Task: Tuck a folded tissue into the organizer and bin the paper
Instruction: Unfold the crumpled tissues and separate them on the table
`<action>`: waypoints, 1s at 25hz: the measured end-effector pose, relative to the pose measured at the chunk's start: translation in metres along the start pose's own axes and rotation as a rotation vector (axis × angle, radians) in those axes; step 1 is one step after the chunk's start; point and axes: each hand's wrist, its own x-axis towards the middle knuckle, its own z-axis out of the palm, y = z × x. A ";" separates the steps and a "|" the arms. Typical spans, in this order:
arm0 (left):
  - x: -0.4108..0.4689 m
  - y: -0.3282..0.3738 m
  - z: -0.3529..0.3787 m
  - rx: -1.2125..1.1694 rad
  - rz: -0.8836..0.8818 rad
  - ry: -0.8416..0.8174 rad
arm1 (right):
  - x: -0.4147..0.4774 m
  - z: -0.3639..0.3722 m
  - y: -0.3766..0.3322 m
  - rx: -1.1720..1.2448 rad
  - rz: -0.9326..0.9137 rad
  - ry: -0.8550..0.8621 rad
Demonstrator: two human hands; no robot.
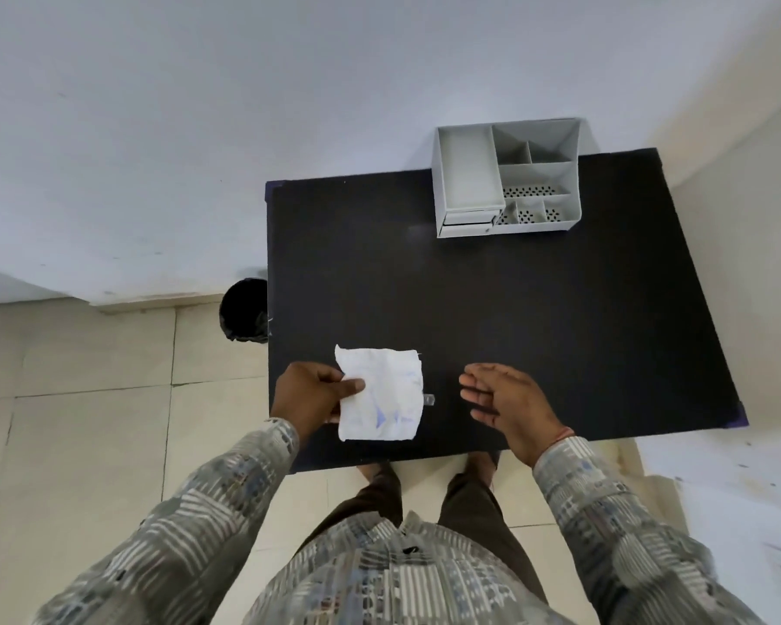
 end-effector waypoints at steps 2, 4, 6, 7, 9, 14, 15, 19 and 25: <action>0.000 0.003 0.002 -0.062 0.011 -0.032 | 0.001 0.004 0.004 0.023 0.010 0.028; 0.003 0.008 0.002 -0.101 0.026 -0.049 | 0.004 0.006 0.007 0.031 0.021 0.036; 0.005 0.011 0.001 -0.109 0.027 -0.074 | 0.006 0.004 0.014 0.036 0.042 0.046; 0.008 0.014 -0.001 -0.100 0.029 -0.075 | 0.009 0.003 0.014 0.042 0.047 0.053; 0.009 0.015 -0.004 -0.084 0.037 -0.045 | 0.009 0.001 0.018 0.043 0.066 0.074; 0.017 0.013 -0.006 -0.209 0.047 0.088 | 0.011 0.004 0.016 0.047 0.060 0.091; 0.016 0.012 -0.005 -0.182 0.029 0.070 | 0.010 0.005 0.016 0.033 0.065 0.093; 0.017 0.012 -0.003 -0.050 0.066 0.123 | 0.027 0.016 0.010 -0.052 0.021 0.111; 0.029 0.002 0.002 0.172 -0.013 0.222 | 0.081 0.048 0.003 -0.794 -0.112 0.089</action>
